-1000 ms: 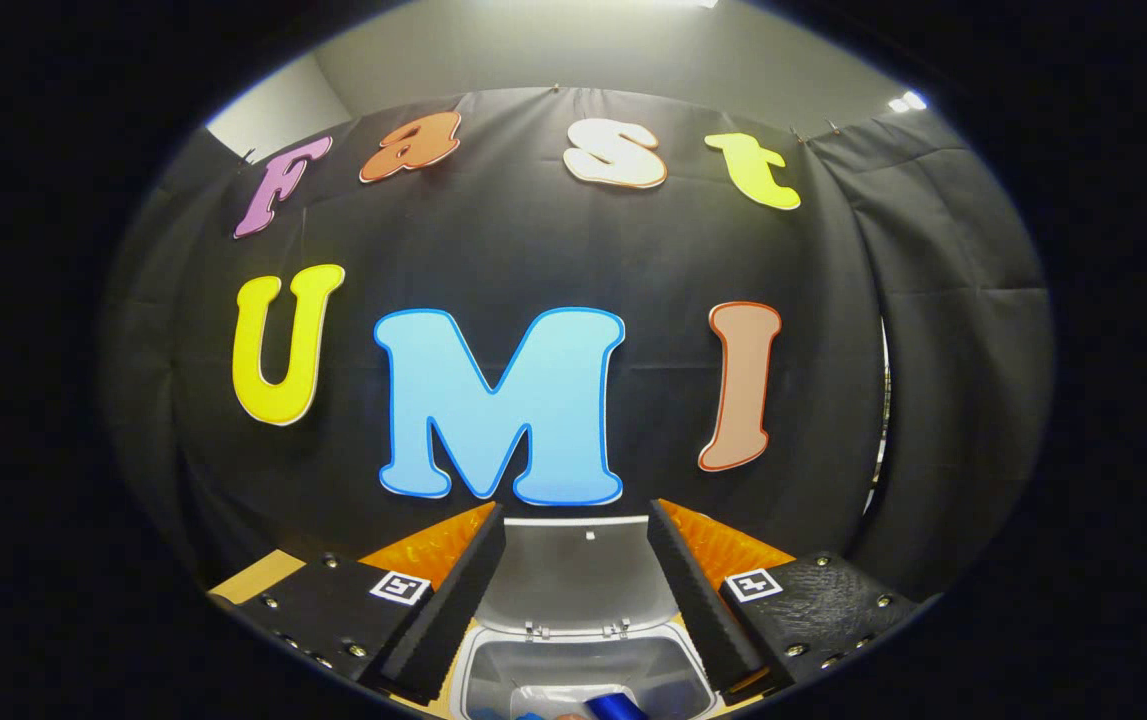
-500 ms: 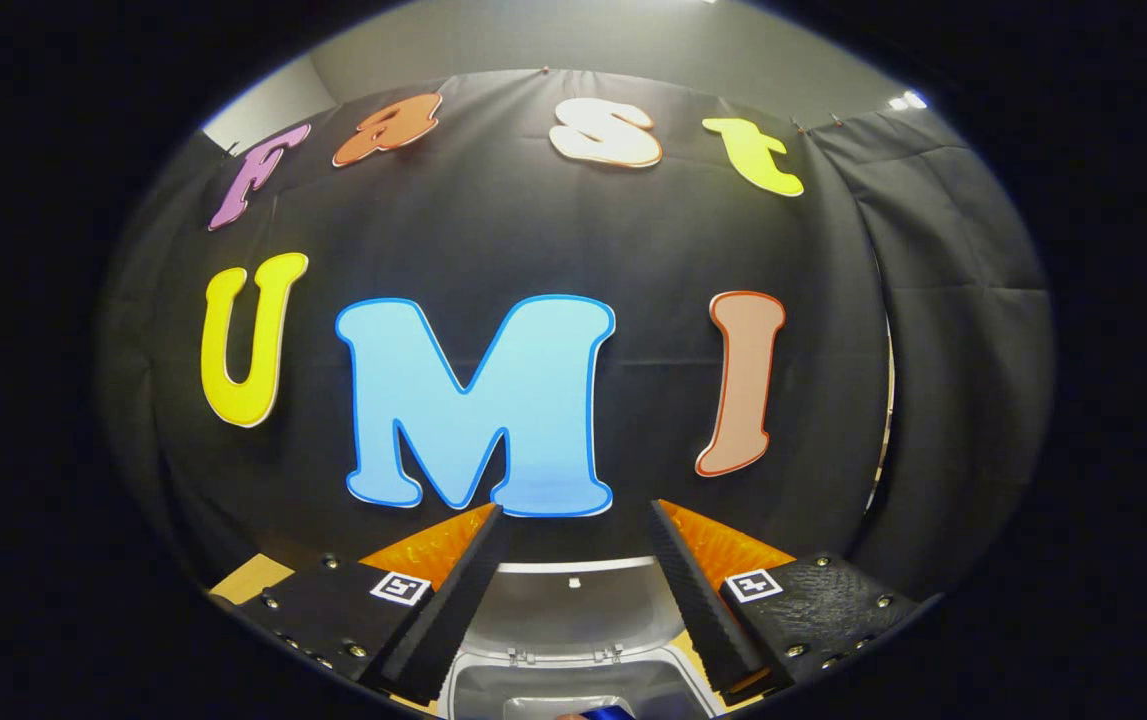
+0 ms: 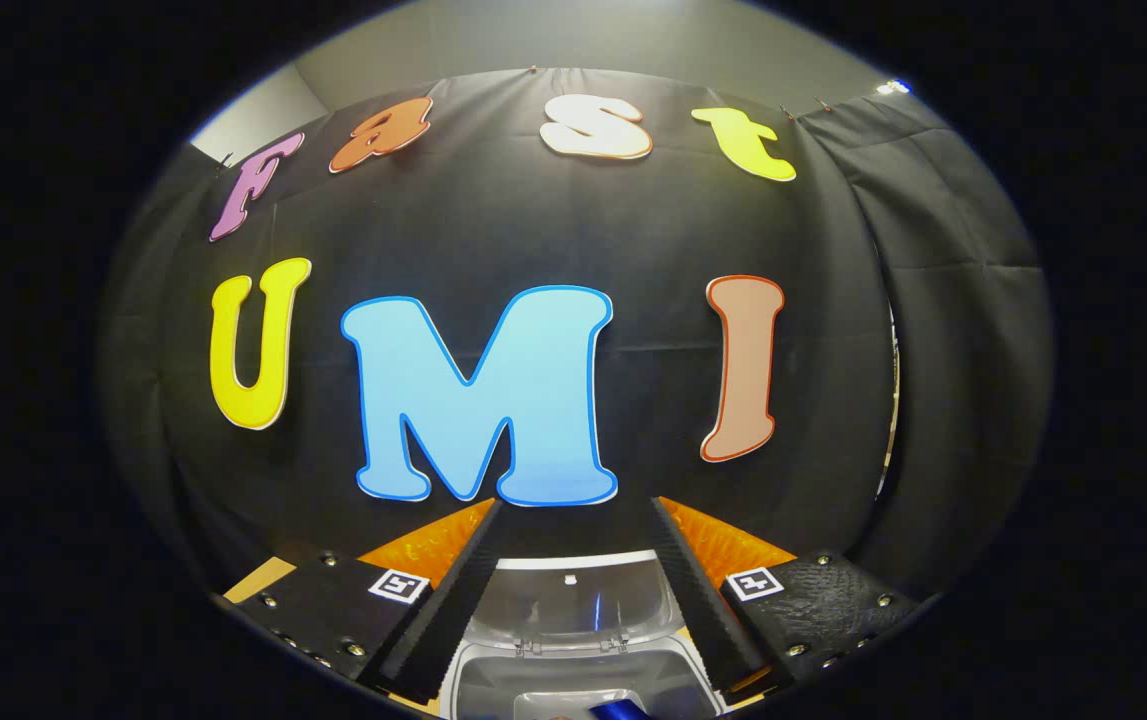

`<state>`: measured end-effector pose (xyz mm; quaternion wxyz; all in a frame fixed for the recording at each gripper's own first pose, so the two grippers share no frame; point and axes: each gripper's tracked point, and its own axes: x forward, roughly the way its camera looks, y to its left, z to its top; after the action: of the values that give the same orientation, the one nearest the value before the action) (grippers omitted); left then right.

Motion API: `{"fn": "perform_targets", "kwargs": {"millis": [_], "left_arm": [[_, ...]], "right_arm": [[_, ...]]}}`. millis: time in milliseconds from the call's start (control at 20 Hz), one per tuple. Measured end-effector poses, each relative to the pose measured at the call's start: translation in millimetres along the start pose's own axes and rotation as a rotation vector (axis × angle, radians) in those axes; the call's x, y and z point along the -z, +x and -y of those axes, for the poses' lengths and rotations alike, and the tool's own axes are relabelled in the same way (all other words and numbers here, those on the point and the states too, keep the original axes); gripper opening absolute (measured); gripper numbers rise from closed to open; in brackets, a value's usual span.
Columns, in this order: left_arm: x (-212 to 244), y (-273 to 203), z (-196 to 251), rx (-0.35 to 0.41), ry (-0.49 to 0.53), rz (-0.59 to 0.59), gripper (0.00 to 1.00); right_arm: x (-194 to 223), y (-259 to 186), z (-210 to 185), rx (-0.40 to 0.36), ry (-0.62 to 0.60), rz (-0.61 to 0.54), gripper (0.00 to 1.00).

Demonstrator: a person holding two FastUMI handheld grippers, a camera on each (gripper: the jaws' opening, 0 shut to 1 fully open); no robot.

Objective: Press the lid of the desktop garbage bin to open it, pick up the crumpled paper on the desktop and throw it into the bin, then pick up the pop can on the desktop and drop it into the bin, and finally close the garbage bin lid.

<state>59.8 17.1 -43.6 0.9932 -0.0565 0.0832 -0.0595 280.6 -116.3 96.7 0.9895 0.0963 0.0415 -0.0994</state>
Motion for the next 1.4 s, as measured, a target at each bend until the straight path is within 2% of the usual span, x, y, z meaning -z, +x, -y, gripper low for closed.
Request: {"fn": "perform_targets", "kwargs": {"millis": [250, 600, 900, 1200, 1400], "left_arm": [[7, -20, 18, 0.001, -0.001, 0.000, 0.95], [7, -29, 24, -0.013, -0.014, 0.004, 0.95], [11, -33, 26, -0.019, 0.003, -0.002, 0.96], [14, -29, 21, -0.028, 0.017, -0.009, 0.95], [15, -26, 17, -0.030, 0.022, -0.015, 0.96]], "right_arm": [[14, -32, 2, -0.029, -0.003, 0.012, 0.92], [45, -64, 2, -0.074, -0.001, -0.051, 0.92], [102, -71, -1, -0.098, -0.013, -0.180, 0.93], [139, -69, 0, -0.099, -0.012, -0.211, 0.93], [152, -69, 0, -0.107, 0.012, -0.173, 0.93]]}}
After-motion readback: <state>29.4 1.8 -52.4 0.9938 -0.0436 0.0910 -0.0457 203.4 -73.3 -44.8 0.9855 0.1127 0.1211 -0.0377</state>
